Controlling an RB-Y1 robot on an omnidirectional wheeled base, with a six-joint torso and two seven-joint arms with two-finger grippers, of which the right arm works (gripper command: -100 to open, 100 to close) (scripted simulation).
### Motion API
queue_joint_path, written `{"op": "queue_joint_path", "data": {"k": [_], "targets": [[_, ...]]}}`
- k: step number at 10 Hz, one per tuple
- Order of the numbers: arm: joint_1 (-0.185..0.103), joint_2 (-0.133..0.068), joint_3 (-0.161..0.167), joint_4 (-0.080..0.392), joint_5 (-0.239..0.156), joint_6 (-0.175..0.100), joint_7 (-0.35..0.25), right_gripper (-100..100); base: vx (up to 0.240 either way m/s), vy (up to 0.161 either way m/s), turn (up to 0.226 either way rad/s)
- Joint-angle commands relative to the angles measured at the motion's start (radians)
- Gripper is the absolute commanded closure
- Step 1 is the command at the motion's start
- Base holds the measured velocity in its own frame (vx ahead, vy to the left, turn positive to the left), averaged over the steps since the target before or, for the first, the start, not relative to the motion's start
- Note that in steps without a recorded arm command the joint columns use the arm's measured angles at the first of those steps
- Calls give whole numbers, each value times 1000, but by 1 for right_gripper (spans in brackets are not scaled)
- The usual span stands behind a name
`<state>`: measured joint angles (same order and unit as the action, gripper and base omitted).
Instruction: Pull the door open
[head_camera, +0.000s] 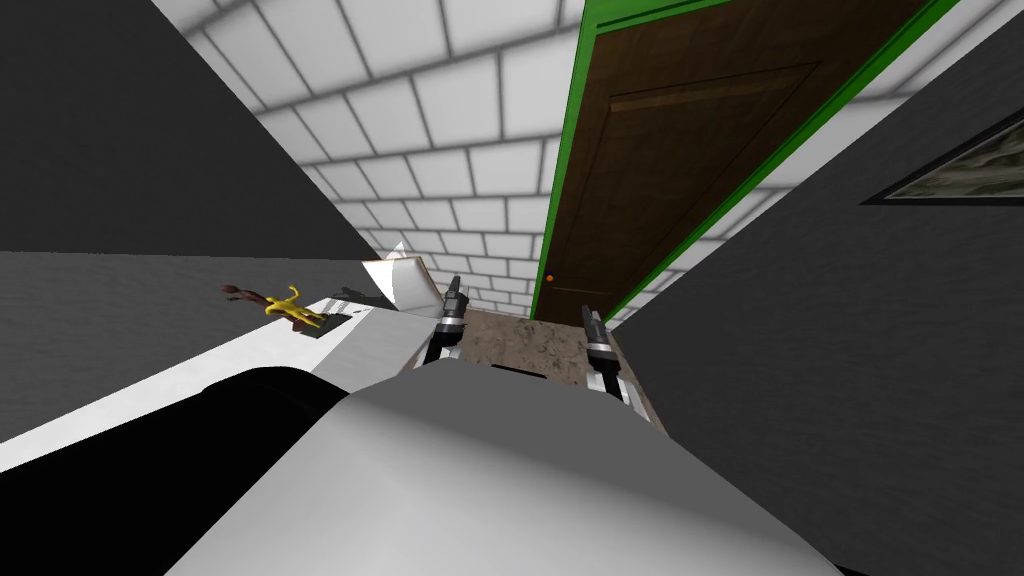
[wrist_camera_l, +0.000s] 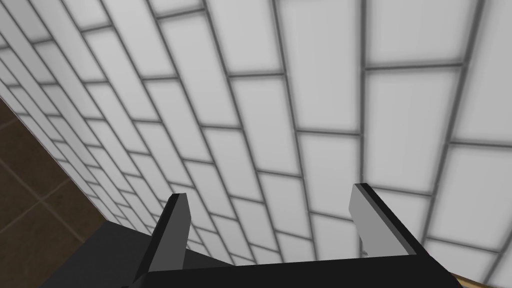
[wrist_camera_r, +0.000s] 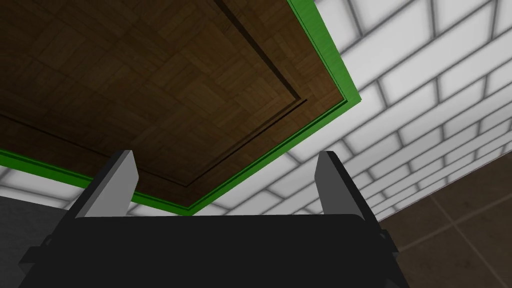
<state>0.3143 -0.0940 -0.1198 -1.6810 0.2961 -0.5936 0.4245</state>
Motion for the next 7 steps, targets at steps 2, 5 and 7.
{"op": "queue_joint_path", "data": {"k": [2,5,7], "targets": [[-15,-4,-9,53,18,-21,40,-100,107,46,-41],[-32,-8,-20,114,38,-45,85,-100,88,36,-42],[-43,-11,-28,155,51,-60,115,-100,109,43,-42]]}}
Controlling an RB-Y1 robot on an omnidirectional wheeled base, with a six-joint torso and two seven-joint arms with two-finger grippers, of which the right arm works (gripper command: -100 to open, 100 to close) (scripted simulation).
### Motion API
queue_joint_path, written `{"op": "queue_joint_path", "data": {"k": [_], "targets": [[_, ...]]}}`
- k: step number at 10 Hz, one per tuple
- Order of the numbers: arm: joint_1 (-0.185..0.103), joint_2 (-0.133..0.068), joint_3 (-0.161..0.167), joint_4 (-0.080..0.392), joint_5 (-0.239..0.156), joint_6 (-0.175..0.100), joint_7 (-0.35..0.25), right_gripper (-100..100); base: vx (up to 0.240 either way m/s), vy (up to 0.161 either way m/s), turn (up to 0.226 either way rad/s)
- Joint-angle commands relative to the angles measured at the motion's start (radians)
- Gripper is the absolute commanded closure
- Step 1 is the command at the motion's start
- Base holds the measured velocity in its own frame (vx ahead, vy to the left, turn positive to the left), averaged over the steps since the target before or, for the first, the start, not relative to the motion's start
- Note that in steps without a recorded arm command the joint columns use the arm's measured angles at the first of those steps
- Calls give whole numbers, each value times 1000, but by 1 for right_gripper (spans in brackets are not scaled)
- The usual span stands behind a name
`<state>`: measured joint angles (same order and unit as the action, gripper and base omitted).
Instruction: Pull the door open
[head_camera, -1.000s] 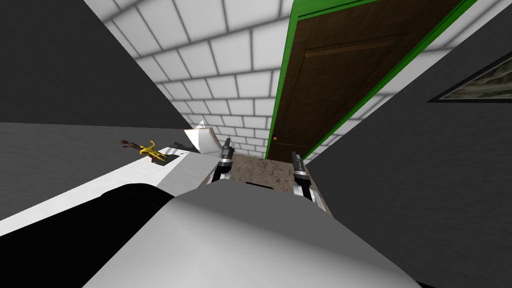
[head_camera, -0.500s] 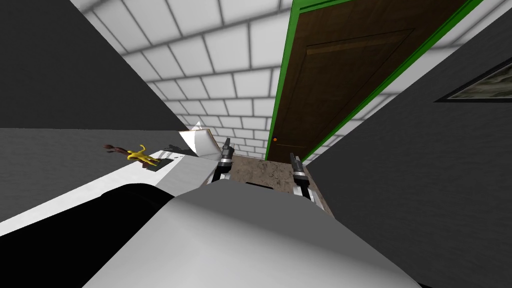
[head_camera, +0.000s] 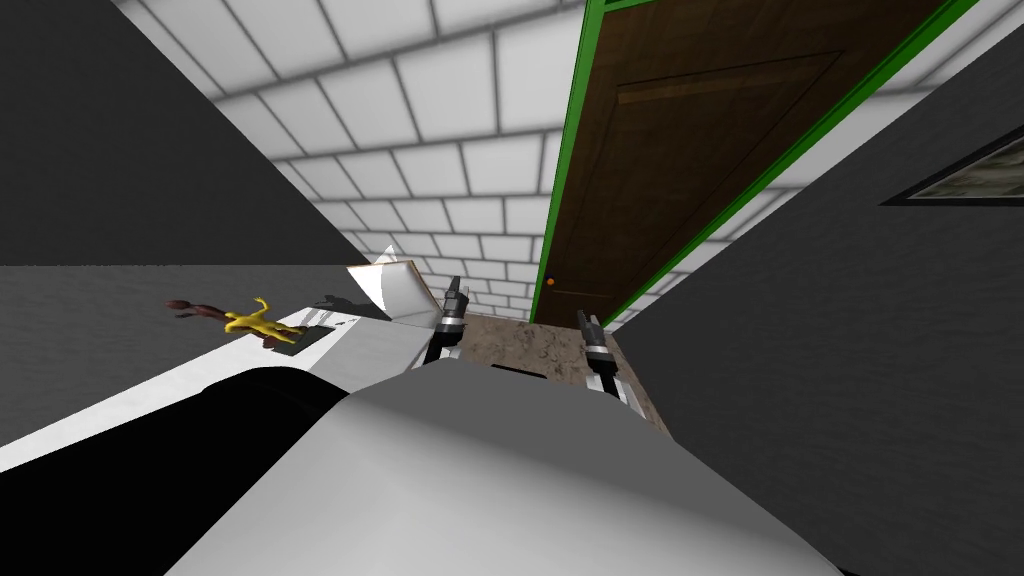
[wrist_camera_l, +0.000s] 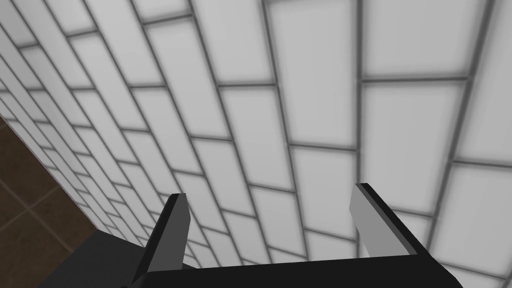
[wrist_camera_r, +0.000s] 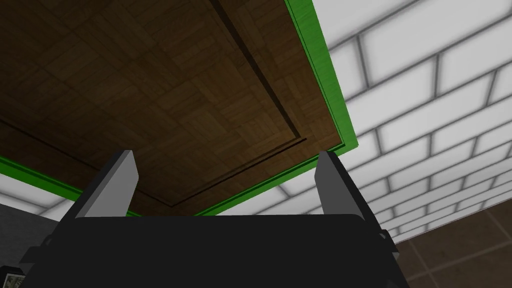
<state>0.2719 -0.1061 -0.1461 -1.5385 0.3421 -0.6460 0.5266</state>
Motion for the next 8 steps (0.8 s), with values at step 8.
{"op": "queue_joint_path", "data": {"k": [8], "targets": [[-52,-7,-34,194,64,-78,145,-100,101,44,-47]]}}
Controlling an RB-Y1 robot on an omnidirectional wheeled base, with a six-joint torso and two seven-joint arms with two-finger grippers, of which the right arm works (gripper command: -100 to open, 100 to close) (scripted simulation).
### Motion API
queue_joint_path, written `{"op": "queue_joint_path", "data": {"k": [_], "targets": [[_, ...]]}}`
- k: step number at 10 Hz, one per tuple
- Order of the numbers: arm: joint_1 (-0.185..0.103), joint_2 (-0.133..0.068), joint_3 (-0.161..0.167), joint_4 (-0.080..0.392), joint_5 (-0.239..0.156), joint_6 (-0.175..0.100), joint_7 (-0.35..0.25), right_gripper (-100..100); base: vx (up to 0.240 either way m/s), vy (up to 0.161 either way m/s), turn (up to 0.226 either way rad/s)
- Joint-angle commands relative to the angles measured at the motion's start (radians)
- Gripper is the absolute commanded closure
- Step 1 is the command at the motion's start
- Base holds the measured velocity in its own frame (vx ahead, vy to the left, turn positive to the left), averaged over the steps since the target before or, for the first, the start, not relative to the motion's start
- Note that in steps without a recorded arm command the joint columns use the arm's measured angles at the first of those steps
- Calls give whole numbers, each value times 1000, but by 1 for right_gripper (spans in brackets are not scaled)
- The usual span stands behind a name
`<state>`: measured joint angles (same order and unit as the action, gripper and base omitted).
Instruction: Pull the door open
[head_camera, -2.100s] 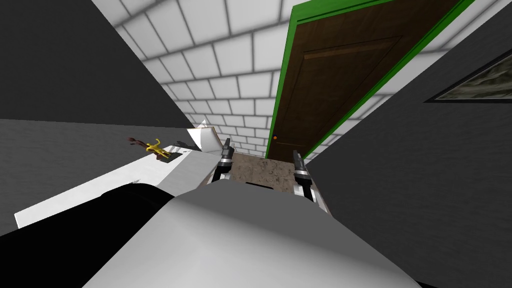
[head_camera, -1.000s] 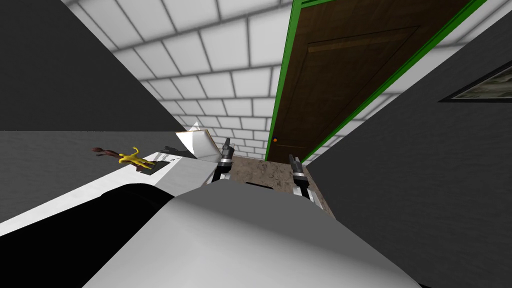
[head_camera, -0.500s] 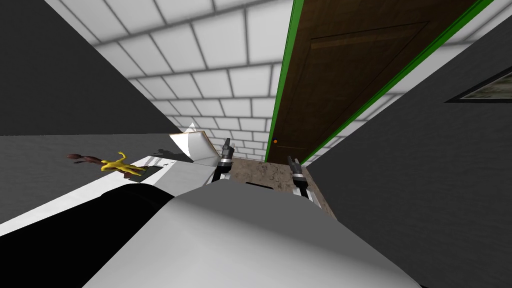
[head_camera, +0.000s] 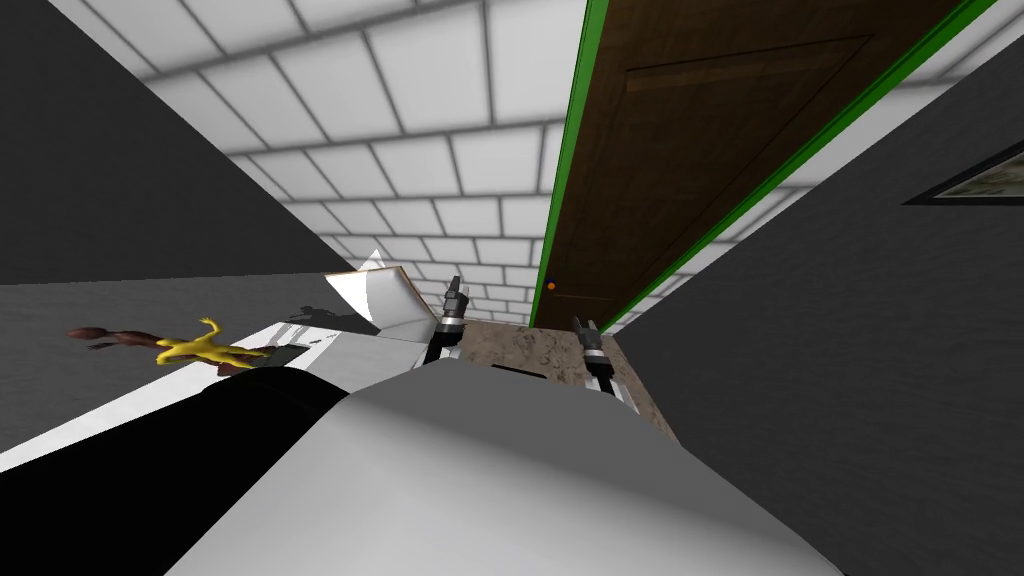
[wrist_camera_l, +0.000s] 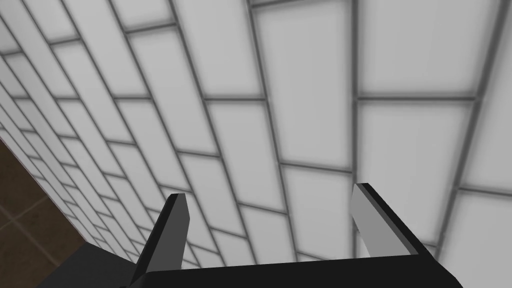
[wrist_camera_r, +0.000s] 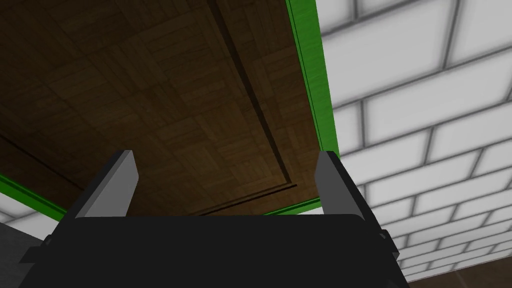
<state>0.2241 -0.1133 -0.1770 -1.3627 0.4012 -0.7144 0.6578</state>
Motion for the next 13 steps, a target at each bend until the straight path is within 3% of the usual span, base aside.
{"op": "queue_joint_path", "data": {"k": [1,12,13], "targets": [[-10,-1,-7,38,11,-17,29,-100,118,60,-47],[-66,-7,-43,238,76,-94,175,-100,95,36,-38],[-75,-8,-49,272,87,-107,199,-100,124,48,-50]]}}
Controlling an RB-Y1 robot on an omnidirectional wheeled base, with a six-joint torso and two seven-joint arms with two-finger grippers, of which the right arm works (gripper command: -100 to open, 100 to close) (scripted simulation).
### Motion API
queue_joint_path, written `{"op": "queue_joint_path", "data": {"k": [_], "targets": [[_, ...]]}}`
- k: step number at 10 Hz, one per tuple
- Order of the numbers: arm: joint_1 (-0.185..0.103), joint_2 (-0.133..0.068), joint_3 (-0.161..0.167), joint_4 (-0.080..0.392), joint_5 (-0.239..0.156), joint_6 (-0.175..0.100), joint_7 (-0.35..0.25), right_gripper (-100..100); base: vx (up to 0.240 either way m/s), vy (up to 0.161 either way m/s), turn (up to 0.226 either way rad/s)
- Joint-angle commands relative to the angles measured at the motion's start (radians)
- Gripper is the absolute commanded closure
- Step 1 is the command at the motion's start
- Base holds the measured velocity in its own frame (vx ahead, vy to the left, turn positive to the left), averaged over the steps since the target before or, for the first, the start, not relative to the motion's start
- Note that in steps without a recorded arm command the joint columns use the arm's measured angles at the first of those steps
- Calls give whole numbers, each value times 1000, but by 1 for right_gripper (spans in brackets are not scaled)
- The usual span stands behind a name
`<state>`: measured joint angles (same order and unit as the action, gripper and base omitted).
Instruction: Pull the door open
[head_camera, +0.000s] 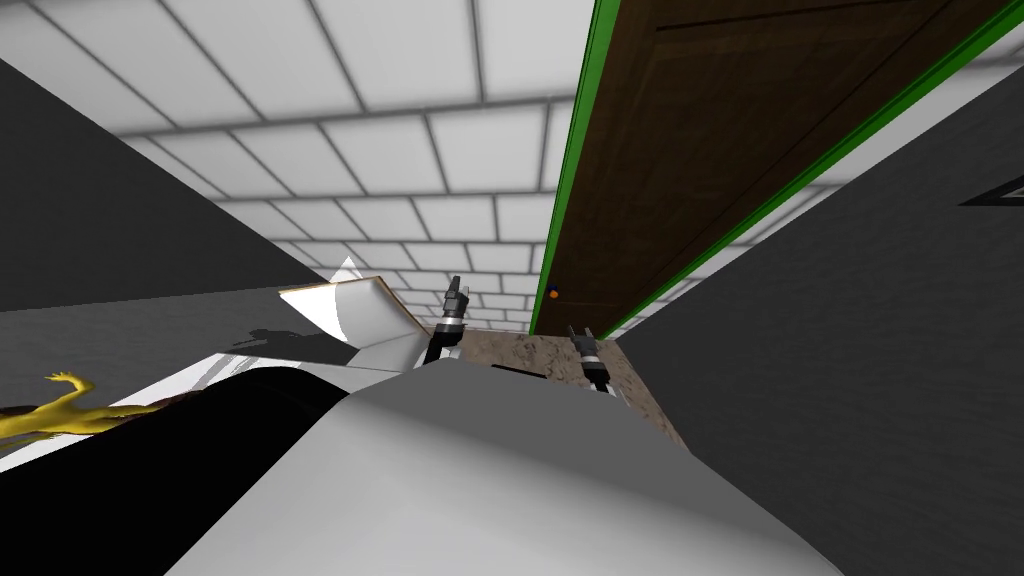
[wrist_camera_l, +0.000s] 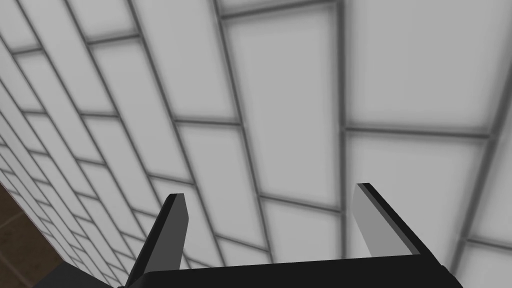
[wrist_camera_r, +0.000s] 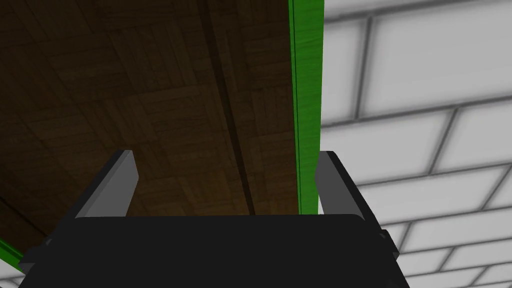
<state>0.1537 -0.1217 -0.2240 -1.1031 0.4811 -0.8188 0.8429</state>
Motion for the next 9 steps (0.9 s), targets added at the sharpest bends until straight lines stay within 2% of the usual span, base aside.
{"op": "queue_joint_path", "data": {"k": [1,3,7,9], "targets": [[-9,0,-4,28,12,-8,25,-100,120,52,-54],[-26,-1,-15,86,31,-31,68,-100,149,64,-56],[-50,-3,-30,172,59,-64,131,-100,174,55,-50],[-58,-3,-35,199,68,-74,151,-100,137,61,-32]]}}
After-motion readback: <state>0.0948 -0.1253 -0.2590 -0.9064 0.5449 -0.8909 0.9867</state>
